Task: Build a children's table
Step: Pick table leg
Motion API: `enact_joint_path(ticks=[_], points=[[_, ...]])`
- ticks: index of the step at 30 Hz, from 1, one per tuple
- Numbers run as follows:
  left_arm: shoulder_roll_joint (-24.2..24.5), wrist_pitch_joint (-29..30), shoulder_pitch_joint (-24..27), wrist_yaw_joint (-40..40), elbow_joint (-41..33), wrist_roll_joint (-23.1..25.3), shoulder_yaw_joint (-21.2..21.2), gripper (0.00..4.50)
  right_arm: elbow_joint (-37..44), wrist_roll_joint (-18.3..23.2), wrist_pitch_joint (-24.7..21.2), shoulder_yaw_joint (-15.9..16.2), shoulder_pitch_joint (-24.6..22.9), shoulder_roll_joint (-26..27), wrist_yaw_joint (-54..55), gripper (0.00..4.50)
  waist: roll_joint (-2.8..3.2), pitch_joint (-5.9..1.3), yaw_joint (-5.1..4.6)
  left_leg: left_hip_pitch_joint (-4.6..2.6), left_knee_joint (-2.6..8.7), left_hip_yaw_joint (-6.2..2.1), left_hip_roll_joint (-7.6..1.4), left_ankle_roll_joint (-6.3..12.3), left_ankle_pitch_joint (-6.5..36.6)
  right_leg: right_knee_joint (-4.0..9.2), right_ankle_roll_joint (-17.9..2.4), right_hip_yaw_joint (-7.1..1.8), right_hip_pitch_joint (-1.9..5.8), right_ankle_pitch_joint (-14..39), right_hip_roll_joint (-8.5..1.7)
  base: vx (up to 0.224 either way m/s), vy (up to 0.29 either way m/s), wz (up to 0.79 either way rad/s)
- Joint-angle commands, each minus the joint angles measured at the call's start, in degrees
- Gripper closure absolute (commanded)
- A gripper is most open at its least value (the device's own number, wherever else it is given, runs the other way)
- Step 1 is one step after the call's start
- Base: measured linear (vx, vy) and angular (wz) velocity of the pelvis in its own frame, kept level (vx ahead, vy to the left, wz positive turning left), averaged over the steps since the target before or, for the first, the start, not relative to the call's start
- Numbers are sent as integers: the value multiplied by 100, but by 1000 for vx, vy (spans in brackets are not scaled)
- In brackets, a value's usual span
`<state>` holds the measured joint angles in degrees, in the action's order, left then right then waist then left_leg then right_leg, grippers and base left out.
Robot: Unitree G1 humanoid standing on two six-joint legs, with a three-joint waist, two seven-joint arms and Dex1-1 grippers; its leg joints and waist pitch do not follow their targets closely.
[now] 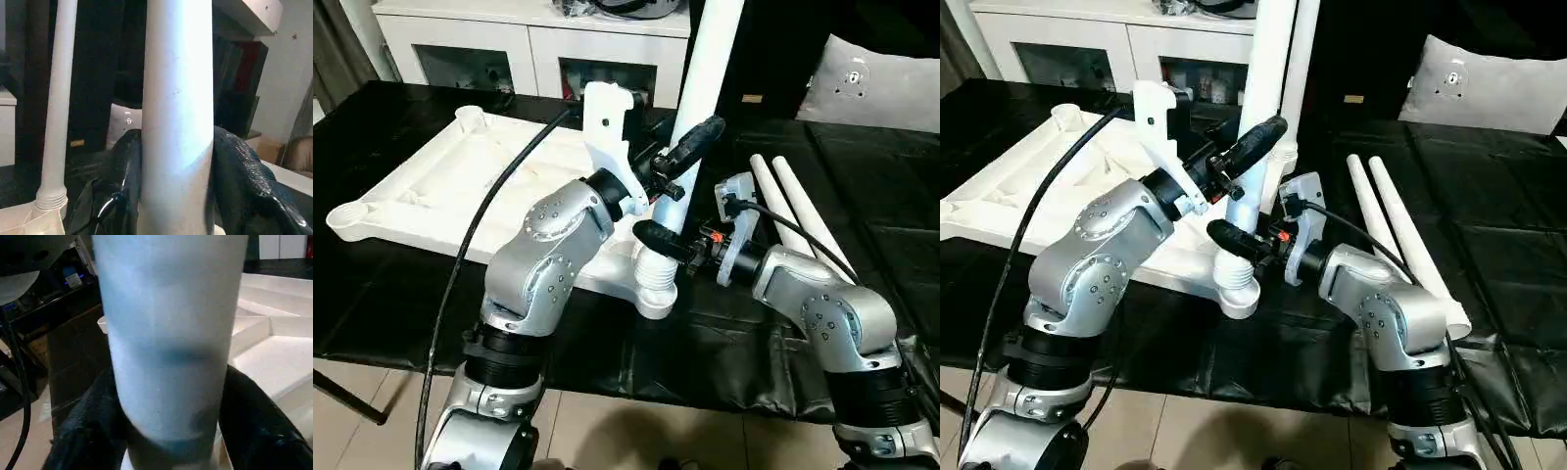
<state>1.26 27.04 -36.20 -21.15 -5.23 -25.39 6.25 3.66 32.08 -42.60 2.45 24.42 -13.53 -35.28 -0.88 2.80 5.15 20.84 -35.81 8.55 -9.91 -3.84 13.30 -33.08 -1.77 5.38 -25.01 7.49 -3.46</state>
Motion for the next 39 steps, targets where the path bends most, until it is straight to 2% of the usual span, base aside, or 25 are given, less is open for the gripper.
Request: enact_joint_path(ticks=[1,6,11,12,14,15,19,24,27,29,30,32,35,36,39], points=[[-29,-75,-95,-103,-93,33,91,271,-54,53,-96,0,55,5,19,216,-96,-428,17,51,379,-11,-225,408,-189,325,-446,-273,473,1842,-428,0,0,0],[-32,-69,-101,-126,-95,31,107,271,-71,66,-137,-12,47,27,6,253,-99,-432,18,56,375,-10,-220,401,-184,325,-455,-273,479,1826,-431,0,0,0],[-25,-49,-118,-161,-94,84,143,271,-150,64,-214,-77,51,62,113,259,-93,-430,20,55,380,-12,-221,396,-180,329,-446,-271,480,1853,-432,0,0,0],[-8,50,-108,-237,-160,20,184,271,-163,39,-142,-80,49,60,92,259,-77,-432,23,50,379,-16,-223,393,-180,327,-449,-270,475,1847,-433,0,0,0],[-40,173,-86,-295,-269,-127,194,271,-161,31,-120,-95,40,79,109,260,-86,-430,18,50,380,-10,-221,381,-150,332,-453,-270,475,1867,-431,0,0,0],[-42,176,-86,-297,-271,-131,193,236,-161,30,-121,-95,40,80,111,261,-87,-428,18,56,381,-9,-217,370,-129,333,-459,-270,479,1882,-434,0,0,0],[-122,373,6,-697,-605,-636,276,201,-202,-67,29,-116,21,137,177,261,-56,-429,24,55,381,-13,-221,342,-107,337,-471,-266,479,1885,-439,0,0,0],[-204,491,93,-898,-747,-891,287,201,-221,-141,167,-162,7,202,287,261,-48,-425,9,46,385,-11,-222,320,-40,354,-453,-259,473,1921,-424,0,0,0],[-432,686,135,-892,-757,-1288,83,201,-242,-228,389,-179,-28,209,278,261,-45,-426,7,50,390,-12,-214,289,16,365,-414,-255,485,1990,-421,0,0,0],[-438,776,145,-936,-766,-1375,69,201,-225,-224,400,-187,-46,201,269,261,-48,-425,12,52,388,-9,-213,288,14,367,-417,-254,483,1968,-420,0,0,0],[-426,872,164,-968,-766,-1404,89,201,-212,-253,415,-193,-54,205,309,261,-24,-425,10,49,389,-13,-213,301,16,363,-422,-253,478,1951,-413,0,0,0],[-420,917,172,-974,-764,-1410,97,201,-205,-274,433,-194,-57,209,329,261,-33,-425,1,51,389,-15,-214,321,22,370,-414,-249,481,1950,-410,0,0,0],[-400,931,145,-893,-662,-1192,135,201,-182,-337,488,-181,-78,238,351,261,-16,-425,1,43,391,-20,-218,320,51,378,-400,-245,476,1972,-406,0,0,0],[-338,893,102,-842,-573,-952,197,201,-182,-379,541,-151,-91,240,334,261,-31,-427,-1,50,392,-21,-216,321,48,373,-391,-244,486,1962,-409,0,0,0],[-124,696,42,-819,-422,-467,354,201,-212,-505,575,-72,-100,217,370,261,-21,-428,1,39,395,-26,-219,330,53,377,-352,-248,471,2003,-410,0,0,0]])
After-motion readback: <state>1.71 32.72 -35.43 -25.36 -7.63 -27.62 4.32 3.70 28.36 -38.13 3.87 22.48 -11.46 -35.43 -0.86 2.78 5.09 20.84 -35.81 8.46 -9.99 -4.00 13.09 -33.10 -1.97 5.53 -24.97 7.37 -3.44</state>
